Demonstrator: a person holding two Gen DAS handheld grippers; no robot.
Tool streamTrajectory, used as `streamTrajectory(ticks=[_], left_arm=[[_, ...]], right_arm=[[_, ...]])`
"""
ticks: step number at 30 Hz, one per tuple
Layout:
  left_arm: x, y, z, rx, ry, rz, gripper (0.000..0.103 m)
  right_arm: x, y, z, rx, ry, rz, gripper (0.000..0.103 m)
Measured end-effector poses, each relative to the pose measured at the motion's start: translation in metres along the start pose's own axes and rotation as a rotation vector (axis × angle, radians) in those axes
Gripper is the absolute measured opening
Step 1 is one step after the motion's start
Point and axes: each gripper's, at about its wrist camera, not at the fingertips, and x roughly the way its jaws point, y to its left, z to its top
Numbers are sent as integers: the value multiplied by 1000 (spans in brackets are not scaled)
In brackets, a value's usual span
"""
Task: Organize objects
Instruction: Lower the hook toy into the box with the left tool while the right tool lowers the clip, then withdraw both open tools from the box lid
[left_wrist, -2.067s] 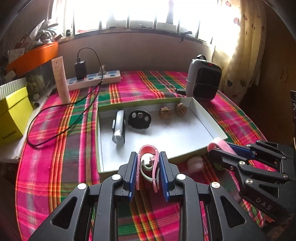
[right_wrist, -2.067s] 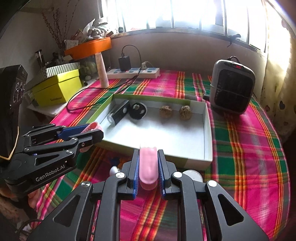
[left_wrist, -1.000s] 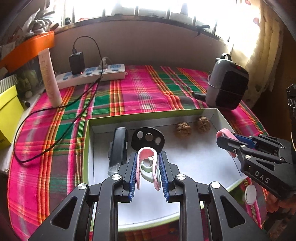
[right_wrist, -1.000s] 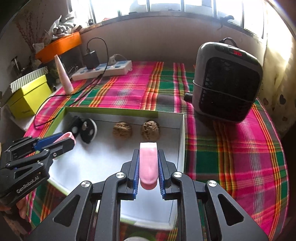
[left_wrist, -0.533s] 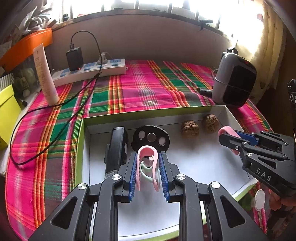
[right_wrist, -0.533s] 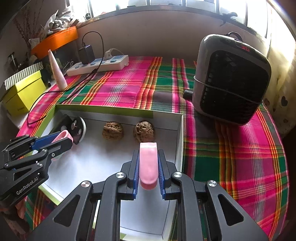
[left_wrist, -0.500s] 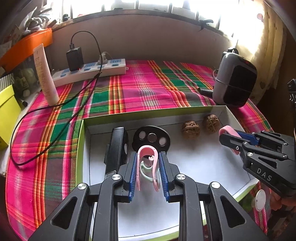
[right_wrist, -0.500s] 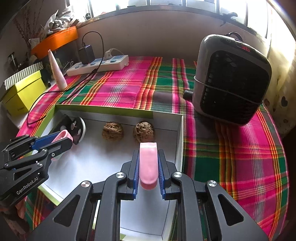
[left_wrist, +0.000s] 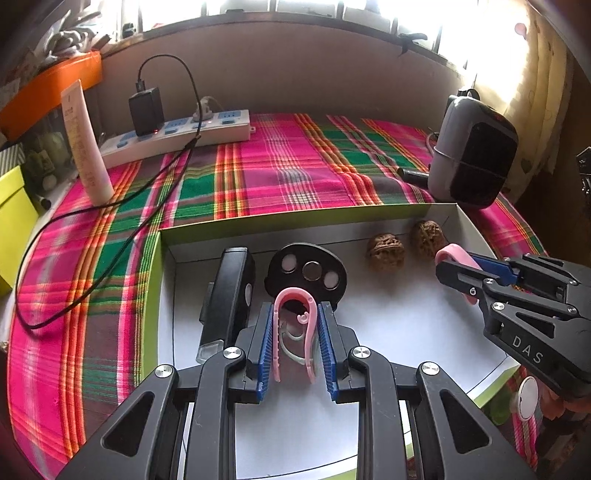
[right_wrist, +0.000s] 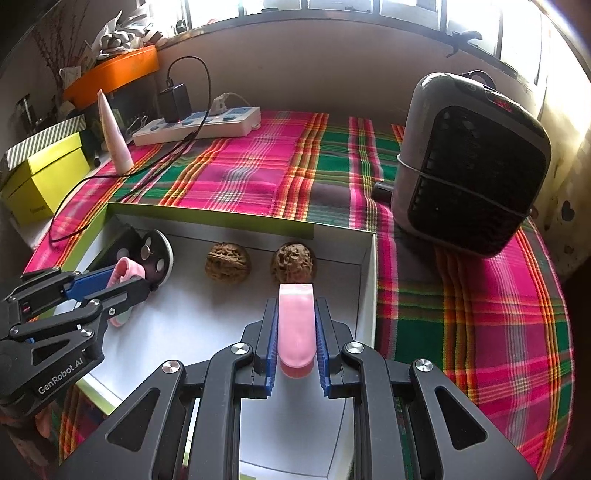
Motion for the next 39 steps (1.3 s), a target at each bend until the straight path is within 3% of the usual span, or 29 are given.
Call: streamTrajectory(ticks=[15,23,27,31,39], left_arm=[[0,0,0,-1,4,-2,22],[0,-1,0,1,0,-4,26],[-3,-3,-1,6,-9,3,32],[-8,-5,-1,7,-18,6,35],[-20,-5,-1,8,-40,4,38]], right_arm=[[3,3,1,-13,13,-22,19],[3,4,1,-14,19,-26,19],[2,4,2,-13,20,-22,19],[-1,5,1,-7,12,-17,32],[-9,5,-1,6,-4,-21,32]])
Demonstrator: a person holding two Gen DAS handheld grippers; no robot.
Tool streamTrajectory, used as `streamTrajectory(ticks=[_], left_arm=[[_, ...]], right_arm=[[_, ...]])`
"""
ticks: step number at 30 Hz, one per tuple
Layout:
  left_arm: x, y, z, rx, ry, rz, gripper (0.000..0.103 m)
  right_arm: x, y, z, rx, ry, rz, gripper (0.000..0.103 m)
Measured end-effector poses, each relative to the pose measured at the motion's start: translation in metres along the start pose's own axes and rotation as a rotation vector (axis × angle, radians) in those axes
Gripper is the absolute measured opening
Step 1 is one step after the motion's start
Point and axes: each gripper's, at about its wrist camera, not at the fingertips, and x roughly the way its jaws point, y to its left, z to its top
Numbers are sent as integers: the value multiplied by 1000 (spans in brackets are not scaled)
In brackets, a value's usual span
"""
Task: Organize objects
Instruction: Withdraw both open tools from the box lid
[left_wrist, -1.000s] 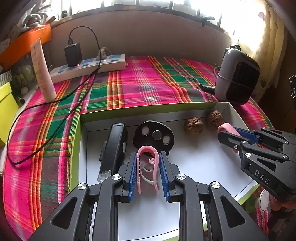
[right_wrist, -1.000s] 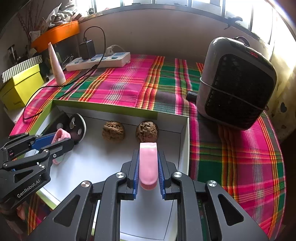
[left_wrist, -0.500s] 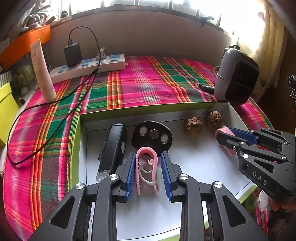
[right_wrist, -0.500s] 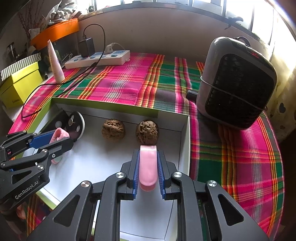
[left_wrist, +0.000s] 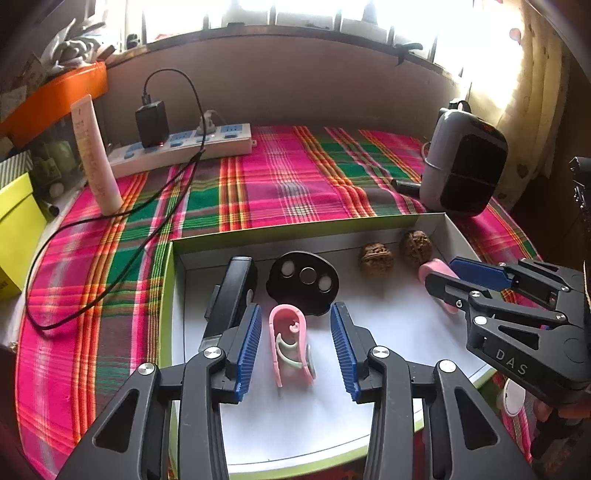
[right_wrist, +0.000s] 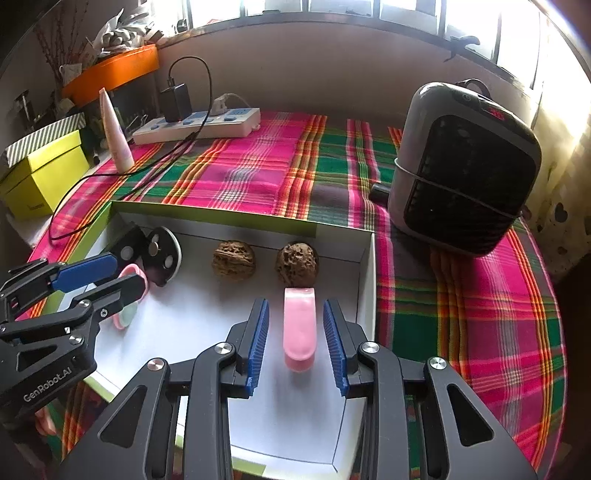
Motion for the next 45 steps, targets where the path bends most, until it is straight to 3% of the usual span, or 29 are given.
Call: streamTrajectory(ticks=[5,31,45], left_arm=[[-10,-1,-3,2,-12,-3,38],[-71,-8,-37,15,-100,6,38],[-82,-12,-63,24,-72,-32,39]], right_arm=[[-8,1,-2,10,-16,2,37],[-66,25,-43,46,-121,38,37],[-83,33,-72,51,-134,44,37]])
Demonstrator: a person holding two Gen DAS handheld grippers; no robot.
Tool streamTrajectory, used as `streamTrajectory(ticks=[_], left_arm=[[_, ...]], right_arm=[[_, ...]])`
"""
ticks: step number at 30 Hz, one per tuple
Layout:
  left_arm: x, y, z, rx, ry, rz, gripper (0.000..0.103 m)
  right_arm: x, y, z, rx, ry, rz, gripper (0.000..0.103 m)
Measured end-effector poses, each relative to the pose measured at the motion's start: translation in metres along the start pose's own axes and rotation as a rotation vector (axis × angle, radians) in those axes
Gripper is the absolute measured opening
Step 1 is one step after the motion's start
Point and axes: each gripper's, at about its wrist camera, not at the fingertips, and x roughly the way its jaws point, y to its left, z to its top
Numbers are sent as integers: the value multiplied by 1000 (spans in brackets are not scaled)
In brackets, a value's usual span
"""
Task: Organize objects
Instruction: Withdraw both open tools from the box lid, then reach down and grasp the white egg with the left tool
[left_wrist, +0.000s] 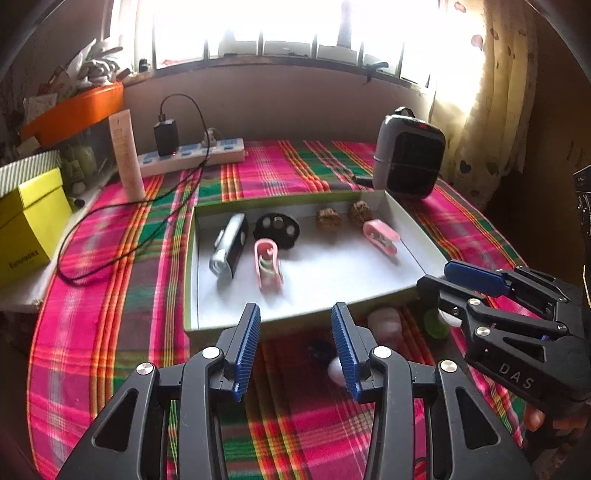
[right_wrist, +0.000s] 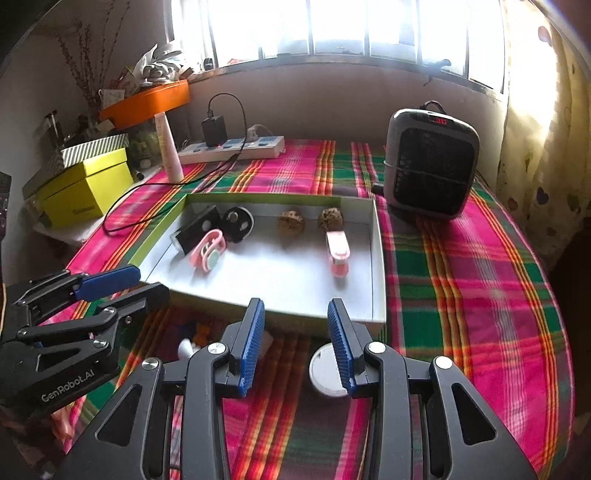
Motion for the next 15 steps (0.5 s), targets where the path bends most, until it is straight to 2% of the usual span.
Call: streamTrajectory(ticks=[6,9,15], left_arm=[[0,5,-13,-19,29,-40,42],[0,5,-20,-19,38,-58,44],[3,-2,-28,0,70,-89,45]], right_arm=[[-8,0,-14,-4,0,5,38],[-11,1,-18,-9,-5,4,44],[-15,-1,-27,-4,-1,9,45]])
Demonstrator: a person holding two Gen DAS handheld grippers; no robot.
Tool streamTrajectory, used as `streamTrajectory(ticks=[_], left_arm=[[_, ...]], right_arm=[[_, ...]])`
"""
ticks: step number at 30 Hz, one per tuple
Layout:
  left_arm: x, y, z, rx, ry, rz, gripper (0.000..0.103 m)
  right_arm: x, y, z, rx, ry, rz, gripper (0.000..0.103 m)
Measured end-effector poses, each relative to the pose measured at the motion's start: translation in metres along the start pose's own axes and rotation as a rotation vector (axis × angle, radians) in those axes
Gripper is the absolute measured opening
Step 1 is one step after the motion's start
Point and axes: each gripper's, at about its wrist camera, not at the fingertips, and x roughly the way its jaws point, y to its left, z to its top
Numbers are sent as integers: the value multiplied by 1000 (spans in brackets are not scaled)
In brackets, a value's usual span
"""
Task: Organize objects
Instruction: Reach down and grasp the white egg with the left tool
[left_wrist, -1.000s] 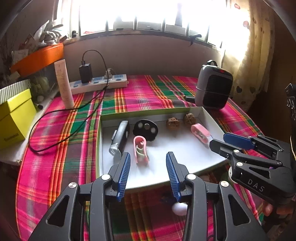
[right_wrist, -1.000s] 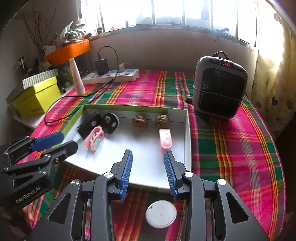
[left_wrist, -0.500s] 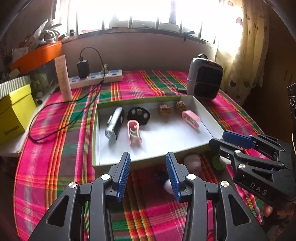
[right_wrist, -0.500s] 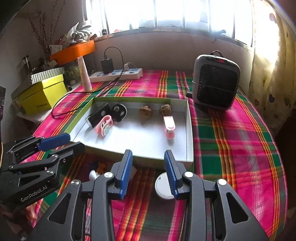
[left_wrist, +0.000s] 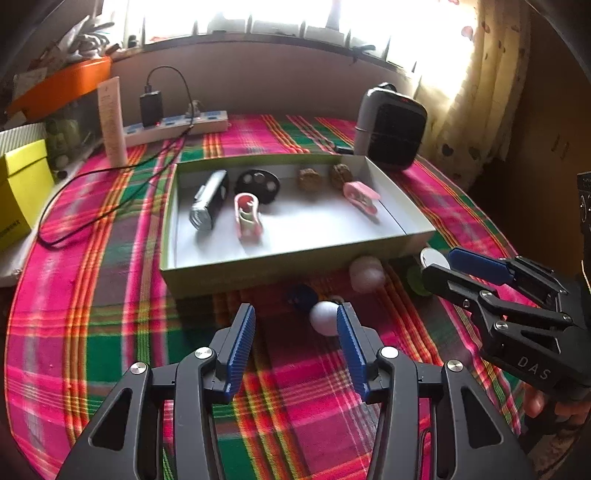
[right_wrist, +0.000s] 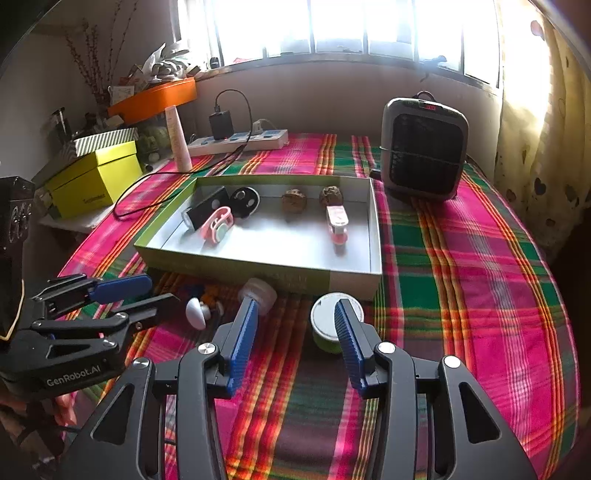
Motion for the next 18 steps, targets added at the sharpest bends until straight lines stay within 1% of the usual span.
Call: streamTrajectory(ticks=[3,7,18], left_arm=[[5,-3,-3,0,23,-20,45],[8,-6,-4,6,33,-26,45],[27,-14,0,14,61,-9,45]], right_arm=[[0,-2,-5,7,8,3,45],[-1,-4,-9,18,13,2,45],[0,-8,-15,32,25,3,45]])
